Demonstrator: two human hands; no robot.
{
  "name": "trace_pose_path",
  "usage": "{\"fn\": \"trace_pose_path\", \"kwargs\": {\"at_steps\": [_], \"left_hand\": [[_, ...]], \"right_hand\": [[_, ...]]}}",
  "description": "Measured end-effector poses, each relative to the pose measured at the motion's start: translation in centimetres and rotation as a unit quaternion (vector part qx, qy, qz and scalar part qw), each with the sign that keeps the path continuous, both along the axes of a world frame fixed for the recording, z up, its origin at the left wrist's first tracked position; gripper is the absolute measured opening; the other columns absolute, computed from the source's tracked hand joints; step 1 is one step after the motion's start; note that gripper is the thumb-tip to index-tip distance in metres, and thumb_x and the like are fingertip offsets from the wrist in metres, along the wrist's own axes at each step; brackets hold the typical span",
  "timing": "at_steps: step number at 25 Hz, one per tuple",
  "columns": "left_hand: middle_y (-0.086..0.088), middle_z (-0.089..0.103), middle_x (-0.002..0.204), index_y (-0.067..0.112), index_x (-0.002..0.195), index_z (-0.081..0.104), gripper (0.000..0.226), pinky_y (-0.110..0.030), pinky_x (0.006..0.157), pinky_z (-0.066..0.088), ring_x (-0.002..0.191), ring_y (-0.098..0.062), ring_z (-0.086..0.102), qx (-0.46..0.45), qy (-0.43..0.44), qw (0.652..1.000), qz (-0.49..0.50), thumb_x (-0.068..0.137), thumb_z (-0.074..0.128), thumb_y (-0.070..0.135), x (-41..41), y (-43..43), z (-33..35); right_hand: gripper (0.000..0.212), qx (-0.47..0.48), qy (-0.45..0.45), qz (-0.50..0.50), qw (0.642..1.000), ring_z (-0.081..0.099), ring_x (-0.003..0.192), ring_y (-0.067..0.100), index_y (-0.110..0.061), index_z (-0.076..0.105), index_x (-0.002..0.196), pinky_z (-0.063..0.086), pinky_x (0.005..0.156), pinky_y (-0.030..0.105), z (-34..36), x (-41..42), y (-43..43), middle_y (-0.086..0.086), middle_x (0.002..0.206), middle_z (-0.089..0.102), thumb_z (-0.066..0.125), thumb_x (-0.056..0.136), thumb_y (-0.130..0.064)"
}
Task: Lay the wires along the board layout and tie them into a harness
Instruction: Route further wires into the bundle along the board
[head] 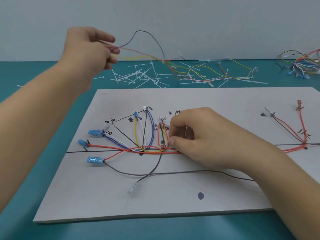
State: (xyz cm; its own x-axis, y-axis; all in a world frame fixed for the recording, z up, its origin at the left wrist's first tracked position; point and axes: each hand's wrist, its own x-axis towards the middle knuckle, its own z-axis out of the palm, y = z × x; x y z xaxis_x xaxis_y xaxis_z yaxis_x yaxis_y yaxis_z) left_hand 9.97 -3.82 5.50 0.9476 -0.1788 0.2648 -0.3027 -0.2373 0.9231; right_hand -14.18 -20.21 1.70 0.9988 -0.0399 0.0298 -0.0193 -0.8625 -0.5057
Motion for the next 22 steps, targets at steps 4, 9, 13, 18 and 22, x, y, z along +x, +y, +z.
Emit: {"fn": "trace_pose_path", "kwargs": {"at_steps": [4, 9, 13, 18, 22], "left_hand": [[0.002, 0.073, 0.083, 0.026, 0.093, 0.071, 0.049, -0.019, 0.063, 0.059, 0.060, -0.003, 0.065, 0.033, -0.076, 0.996, -0.023, 0.086, 0.038, -0.009, -3.6, 2.1, -1.6], [0.000, 0.068, 0.081, 0.032, 0.092, 0.073, 0.050, -0.022, 0.071, 0.061, 0.065, -0.006, 0.067, 0.019, -0.128, 0.990, -0.060, 0.093, 0.041, -0.006, -5.3, 3.5, -2.4], [-0.004, 0.068, 0.081, 0.024, 0.096, 0.074, 0.045, -0.025, 0.074, 0.062, 0.067, -0.010, 0.071, -0.029, -0.126, 0.987, -0.092, 0.095, 0.045, -0.010, -6.0, 3.5, -2.4], [0.001, 0.070, 0.077, 0.012, 0.100, 0.074, 0.033, -0.035, 0.082, 0.062, 0.074, -0.023, 0.071, -0.113, -0.110, 0.968, -0.193, 0.096, 0.050, -0.010, -8.1, 3.1, -1.6], [-0.002, 0.065, 0.080, 0.011, 0.109, 0.069, 0.030, -0.025, 0.080, 0.058, 0.070, -0.010, 0.068, -0.097, -0.130, 0.983, -0.091, 0.103, 0.044, -0.004, -7.3, 4.3, 0.1]], "right_hand": [[0.003, 0.017, 0.001, -0.010, 1.000, 0.056, 0.074, 0.000, -0.032, 0.067, 0.090, 0.043, 0.060, 0.019, 0.0, 0.1, 0.3, -0.012, 0.080, 0.064, 0.065, 0.091, -0.030], [0.045, 0.097, -0.038, -0.102, 0.989, 0.057, 0.085, -0.003, -0.049, 0.048, 0.127, 0.040, 0.066, 0.016, 0.9, -0.2, 0.6, -0.020, 0.114, 0.052, 0.069, 0.090, -0.037], [0.077, 0.036, -0.126, -0.134, 0.982, 0.044, 0.122, -0.001, -0.046, 0.031, 0.145, 0.036, 0.089, 0.018, 2.8, 1.6, 1.5, -0.018, 0.136, 0.041, 0.074, 0.082, -0.034], [0.050, -0.030, -0.165, -0.128, 0.977, 0.054, 0.119, 0.017, -0.031, 0.061, 0.129, 0.046, 0.102, 0.037, 4.8, 8.8, 1.3, -0.008, 0.123, 0.060, 0.073, 0.081, -0.029], [0.011, -0.041, -0.135, -0.146, 0.979, 0.061, 0.081, 0.026, -0.019, 0.065, 0.085, 0.054, 0.075, 0.037, 1.8, 11.4, -1.0, 0.000, 0.078, 0.063, 0.056, 0.092, -0.020]]}}
